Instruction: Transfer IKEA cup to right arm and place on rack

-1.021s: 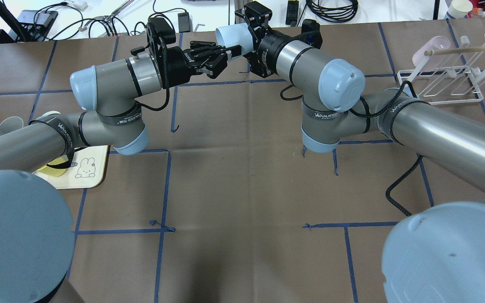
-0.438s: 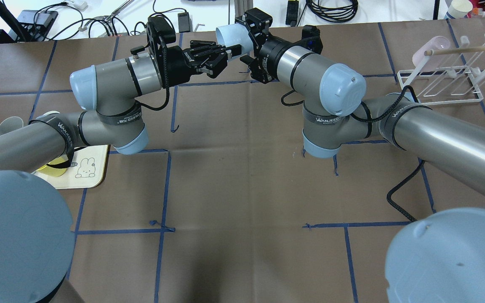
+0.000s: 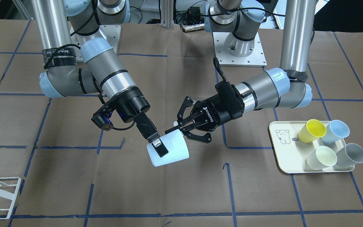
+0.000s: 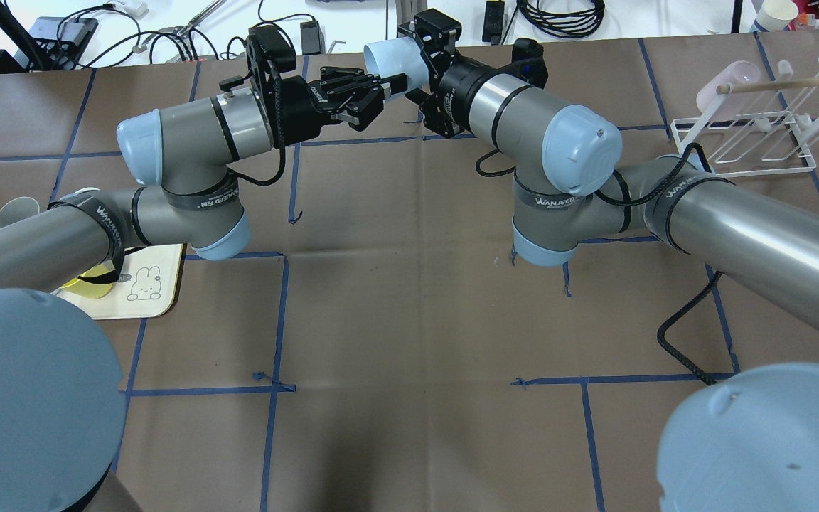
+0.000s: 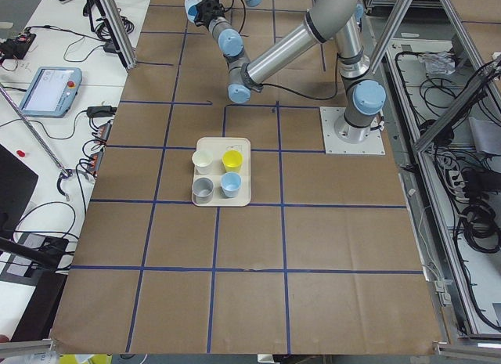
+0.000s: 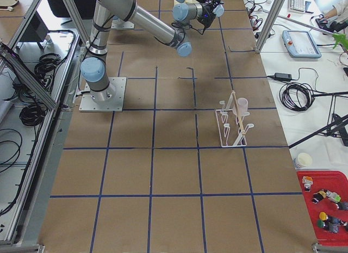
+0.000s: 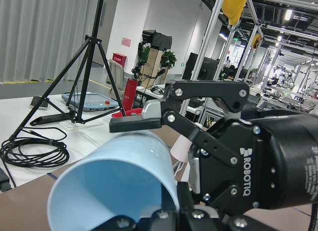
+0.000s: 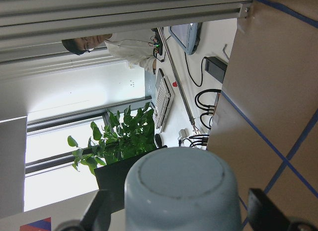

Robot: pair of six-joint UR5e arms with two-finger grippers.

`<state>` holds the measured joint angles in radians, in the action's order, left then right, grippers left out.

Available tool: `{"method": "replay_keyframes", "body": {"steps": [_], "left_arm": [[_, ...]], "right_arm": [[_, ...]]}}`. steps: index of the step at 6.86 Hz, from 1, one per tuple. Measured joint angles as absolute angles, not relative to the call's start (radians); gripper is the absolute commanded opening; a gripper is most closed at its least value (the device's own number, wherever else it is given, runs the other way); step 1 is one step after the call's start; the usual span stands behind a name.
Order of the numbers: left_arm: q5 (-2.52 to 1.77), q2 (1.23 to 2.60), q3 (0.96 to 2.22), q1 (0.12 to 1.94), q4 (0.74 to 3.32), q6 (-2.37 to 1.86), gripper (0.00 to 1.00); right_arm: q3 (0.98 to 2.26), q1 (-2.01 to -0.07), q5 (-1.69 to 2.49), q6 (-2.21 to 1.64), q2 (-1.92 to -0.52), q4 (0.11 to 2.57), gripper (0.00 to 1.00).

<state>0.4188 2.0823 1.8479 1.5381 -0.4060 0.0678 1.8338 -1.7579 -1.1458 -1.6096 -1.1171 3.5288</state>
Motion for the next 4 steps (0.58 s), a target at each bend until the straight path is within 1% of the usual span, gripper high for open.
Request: {"method": "replay_keyframes", "body": {"steps": [4], "left_arm": [[0.419, 2.082, 1.845, 1.539, -0.407, 0.059, 0.0]], "right_arm": [[1.827, -1.758, -1.147, -1.609, -1.116, 3.528, 0.81]]}}
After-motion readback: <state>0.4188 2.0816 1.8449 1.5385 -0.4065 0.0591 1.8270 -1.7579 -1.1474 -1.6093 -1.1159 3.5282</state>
